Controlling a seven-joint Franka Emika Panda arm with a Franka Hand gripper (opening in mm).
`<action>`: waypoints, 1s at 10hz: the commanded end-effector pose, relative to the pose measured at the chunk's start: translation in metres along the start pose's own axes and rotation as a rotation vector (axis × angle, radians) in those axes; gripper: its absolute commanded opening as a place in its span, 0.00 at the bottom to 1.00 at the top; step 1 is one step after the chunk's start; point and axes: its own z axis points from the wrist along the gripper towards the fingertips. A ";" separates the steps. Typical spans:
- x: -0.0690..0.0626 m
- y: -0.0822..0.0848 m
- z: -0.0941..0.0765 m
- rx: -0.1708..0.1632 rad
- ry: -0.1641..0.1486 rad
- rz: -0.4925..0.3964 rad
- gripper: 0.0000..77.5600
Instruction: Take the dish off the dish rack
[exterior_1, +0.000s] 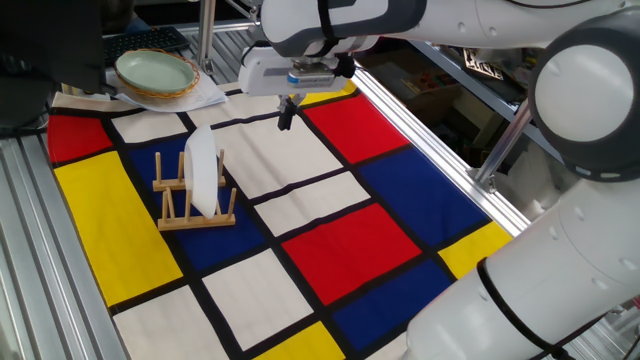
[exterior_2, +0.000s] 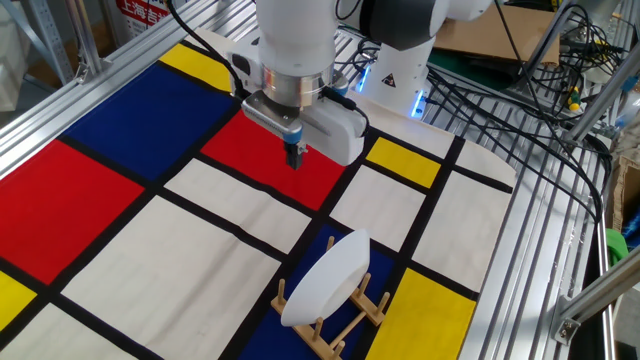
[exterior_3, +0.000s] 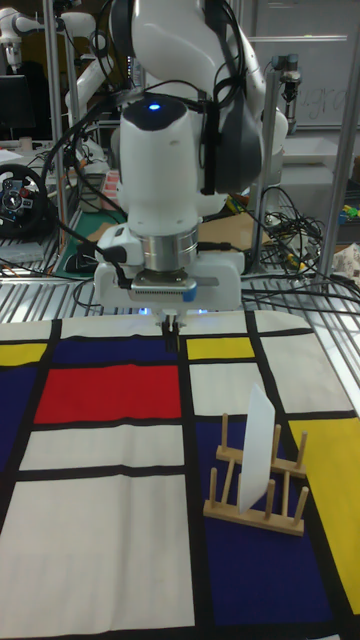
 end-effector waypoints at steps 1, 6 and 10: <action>0.001 0.006 -0.002 -0.065 0.041 0.034 0.00; -0.002 0.024 -0.005 -0.172 0.056 0.073 0.00; -0.007 0.043 -0.007 -0.181 0.054 0.111 0.00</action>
